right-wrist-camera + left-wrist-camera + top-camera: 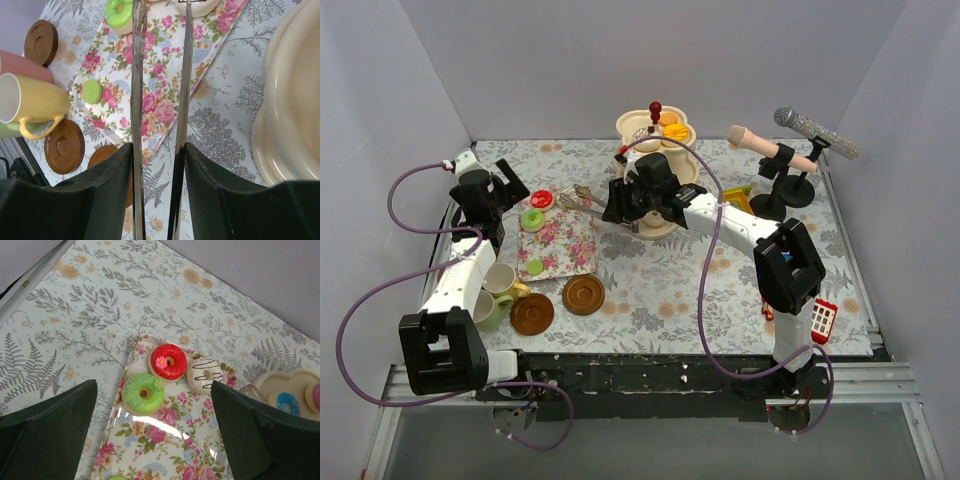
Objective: Serve the afternoon tea
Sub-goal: Pick up the desert from the tray.
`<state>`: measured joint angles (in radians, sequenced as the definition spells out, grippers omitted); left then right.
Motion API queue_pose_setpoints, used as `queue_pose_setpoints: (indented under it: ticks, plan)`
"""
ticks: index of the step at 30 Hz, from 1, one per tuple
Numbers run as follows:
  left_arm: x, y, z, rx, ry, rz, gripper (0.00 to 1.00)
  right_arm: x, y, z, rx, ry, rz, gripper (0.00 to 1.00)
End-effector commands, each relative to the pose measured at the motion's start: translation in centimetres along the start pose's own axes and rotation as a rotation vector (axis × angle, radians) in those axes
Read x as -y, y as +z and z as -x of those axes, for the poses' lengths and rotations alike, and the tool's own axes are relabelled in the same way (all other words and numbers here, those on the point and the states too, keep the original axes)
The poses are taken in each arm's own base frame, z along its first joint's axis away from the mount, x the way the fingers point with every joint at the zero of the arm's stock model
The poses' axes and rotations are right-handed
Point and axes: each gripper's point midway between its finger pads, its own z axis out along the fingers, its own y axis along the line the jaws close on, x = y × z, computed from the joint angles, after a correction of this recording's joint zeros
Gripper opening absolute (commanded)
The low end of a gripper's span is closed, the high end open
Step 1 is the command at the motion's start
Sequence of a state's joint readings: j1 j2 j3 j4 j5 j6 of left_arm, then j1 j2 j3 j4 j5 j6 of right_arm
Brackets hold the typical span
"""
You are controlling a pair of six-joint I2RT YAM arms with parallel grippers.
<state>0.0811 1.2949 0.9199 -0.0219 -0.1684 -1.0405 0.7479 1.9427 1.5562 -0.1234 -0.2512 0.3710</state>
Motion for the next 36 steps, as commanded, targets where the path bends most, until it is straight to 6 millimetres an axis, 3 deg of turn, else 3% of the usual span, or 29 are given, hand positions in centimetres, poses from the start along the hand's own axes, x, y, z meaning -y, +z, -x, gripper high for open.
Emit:
queue_pose_setpoints:
  ticks: [1, 21, 36]
  plan:
    - [0.4, -0.2, 0.4, 0.012, 0.001, -0.021, 0.98, 0.3, 0.9, 1.9, 0.087, 0.018, -0.025, 0.53]
    - [0.5, -0.1, 0.1, 0.003, 0.001, -0.031, 0.98, 3.3, 3.2, -0.3, 0.052, 0.091, -0.103, 0.53]
    - [0.6, 0.2, -0.3, -0.010, 0.001, -0.035, 0.98, 3.6, 5.1, -1.5, 0.009, 0.099, -0.101, 0.53]
